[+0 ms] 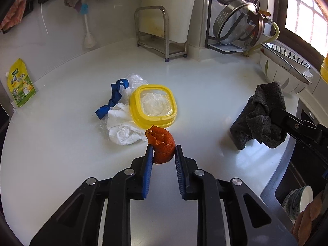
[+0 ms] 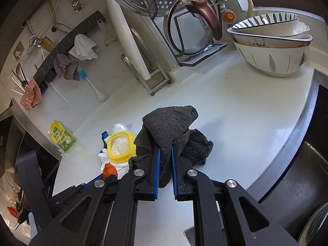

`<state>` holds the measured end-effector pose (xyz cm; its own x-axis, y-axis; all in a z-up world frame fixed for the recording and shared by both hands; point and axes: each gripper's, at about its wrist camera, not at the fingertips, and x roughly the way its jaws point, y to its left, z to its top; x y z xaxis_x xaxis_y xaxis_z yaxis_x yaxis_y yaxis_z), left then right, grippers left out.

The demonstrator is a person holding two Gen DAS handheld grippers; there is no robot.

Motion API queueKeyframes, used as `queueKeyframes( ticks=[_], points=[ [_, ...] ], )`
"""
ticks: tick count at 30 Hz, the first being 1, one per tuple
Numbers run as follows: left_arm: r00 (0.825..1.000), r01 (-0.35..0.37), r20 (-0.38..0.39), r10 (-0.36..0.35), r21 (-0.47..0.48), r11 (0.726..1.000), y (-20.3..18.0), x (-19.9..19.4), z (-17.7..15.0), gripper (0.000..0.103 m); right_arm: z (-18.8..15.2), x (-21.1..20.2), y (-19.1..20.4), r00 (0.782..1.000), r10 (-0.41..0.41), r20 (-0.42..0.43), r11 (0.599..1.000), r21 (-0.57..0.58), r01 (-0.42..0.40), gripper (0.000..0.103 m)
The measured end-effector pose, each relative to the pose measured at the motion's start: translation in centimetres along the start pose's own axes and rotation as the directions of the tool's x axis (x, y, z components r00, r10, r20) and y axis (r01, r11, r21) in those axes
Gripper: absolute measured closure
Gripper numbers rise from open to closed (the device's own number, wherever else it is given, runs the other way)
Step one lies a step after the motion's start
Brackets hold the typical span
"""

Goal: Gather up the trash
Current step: 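Carry the orange peel and grey cloth over the basket with both tools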

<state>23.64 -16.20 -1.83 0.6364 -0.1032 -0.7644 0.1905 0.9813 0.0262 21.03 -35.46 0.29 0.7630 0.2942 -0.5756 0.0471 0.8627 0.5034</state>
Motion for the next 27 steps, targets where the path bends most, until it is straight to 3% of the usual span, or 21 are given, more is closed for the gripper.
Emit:
queueKeyframes(
  ticks=[9, 27],
  points=[
    [0.998, -0.022, 0.052, 0.021, 0.030, 0.999, 1.9, -5.3, -2.7, 0.081, -3.1, -3.1, 2.8, 1.000, 0.001, 0.025, 0.997, -0.078, 0.001, 0.093],
    [0.997, -0.015, 0.078, 0.012, 0.038, 0.999, 6.5, -14.7, -13.4, 0.081, -17.3, -13.3, 8.0, 1.000, 0.021, -0.021, 0.994, -0.104, -0.023, 0.093]
  ],
)
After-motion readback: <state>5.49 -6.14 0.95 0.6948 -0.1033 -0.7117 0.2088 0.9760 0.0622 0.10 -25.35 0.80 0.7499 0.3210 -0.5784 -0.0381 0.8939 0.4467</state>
